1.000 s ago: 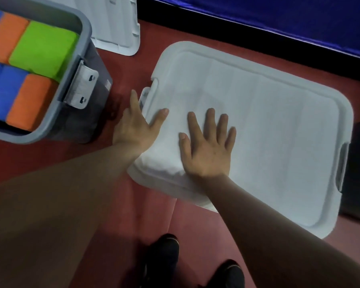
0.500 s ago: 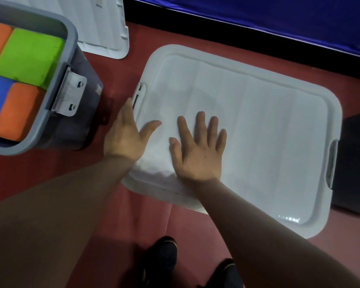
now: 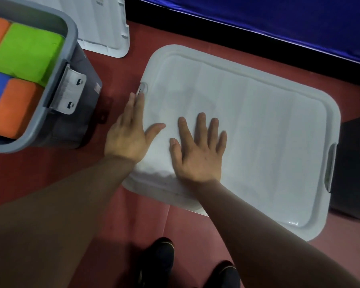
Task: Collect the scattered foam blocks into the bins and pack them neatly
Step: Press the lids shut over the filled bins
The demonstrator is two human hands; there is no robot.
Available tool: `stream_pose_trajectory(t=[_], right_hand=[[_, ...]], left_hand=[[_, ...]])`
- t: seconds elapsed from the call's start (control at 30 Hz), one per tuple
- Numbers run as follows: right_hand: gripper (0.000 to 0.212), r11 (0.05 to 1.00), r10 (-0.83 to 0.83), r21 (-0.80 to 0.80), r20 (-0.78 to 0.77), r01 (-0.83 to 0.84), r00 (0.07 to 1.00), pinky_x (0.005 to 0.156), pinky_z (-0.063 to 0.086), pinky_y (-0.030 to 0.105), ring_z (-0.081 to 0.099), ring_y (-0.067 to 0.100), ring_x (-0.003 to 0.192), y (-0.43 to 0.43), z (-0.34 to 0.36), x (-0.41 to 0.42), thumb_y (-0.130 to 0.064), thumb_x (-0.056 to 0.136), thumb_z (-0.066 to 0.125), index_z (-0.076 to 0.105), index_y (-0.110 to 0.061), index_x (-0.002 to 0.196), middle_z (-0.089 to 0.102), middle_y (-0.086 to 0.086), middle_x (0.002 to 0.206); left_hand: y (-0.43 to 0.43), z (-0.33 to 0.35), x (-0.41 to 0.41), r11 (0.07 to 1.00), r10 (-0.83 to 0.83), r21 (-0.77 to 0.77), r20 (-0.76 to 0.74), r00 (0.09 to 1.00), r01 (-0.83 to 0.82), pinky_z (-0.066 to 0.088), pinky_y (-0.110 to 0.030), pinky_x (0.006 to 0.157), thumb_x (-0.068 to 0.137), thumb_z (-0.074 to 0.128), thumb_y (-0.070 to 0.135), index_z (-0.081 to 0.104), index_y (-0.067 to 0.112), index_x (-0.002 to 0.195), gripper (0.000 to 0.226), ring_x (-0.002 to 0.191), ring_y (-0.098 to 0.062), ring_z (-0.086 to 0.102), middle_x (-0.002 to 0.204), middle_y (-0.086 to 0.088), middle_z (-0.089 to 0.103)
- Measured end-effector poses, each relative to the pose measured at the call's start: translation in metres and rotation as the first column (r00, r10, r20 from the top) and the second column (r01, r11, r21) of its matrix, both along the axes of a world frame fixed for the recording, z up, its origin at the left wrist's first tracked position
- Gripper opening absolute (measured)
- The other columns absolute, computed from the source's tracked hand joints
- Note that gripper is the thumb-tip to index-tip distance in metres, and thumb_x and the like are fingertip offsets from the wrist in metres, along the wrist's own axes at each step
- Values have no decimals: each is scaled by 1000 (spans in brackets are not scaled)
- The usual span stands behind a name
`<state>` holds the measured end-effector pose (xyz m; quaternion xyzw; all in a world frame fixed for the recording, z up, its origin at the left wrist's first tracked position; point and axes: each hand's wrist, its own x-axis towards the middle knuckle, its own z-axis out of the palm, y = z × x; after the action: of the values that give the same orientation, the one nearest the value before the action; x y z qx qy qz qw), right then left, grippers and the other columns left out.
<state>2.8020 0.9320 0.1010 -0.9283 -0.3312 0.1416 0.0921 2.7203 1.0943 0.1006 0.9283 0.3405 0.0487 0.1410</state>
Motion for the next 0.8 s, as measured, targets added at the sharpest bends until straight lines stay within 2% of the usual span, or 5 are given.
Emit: stream_pose_trajectory(t=[0.1, 0.27, 0.43, 0.57, 0.8], right_hand=[[59, 1000, -2, -11, 23, 3, 1000, 122, -5, 60, -15, 35, 155, 1, -1, -1, -59, 105, 18, 11, -40, 161, -3, 6, 171], [60, 999, 7, -40, 20, -6, 1000, 122, -7, 59, -20, 32, 154, 1, -2, 0, -60, 105, 14, 5, -42, 161, -9, 4, 171], [58, 998, -19, -59, 42, 22, 999, 123, 0, 60, -11, 36, 156, 2, -1, -3, -58, 106, 15, 11, -41, 161, -1, 6, 171], [58, 974, -53, -221, 23, 57, 998, 123, 7, 58, -7, 35, 155, 11, 15, -8, -56, 105, 7, 5, -41, 161, -2, 4, 170], [60, 972, -203, -116, 34, 205, 979, 114, 23, 60, 22, 38, 150, 101, 67, -60, -52, 103, 18, 28, -30, 158, 31, 11, 162]], left_hand=[[3, -5, -1, 994, -70, 81, 20, 997, 68, 58, -49, 81, 100, 40, 66, 43, 14, 152, 74, 128, -36, 58, 160, -16, 37], [4, -1, 2, 999, -39, 9, -17, 999, 39, 56, -50, 85, 99, 41, 63, 34, 21, 157, 72, 136, -36, 49, 166, -8, 24], [6, -3, 2, 999, -30, -25, 13, 999, 30, 54, -48, 86, 102, 36, 59, 44, 18, 152, 65, 122, -37, 60, 160, -11, 37], [10, 13, -13, 995, -80, -67, -11, 997, 79, 42, -46, 106, 102, 27, 56, 41, 21, 154, 64, 137, -29, 50, 159, -6, 40], [130, 68, -117, 971, -237, 17, -60, 970, 239, 36, -47, 113, 100, 35, 55, 49, 20, 150, 63, 140, -25, 48, 151, -3, 52]])
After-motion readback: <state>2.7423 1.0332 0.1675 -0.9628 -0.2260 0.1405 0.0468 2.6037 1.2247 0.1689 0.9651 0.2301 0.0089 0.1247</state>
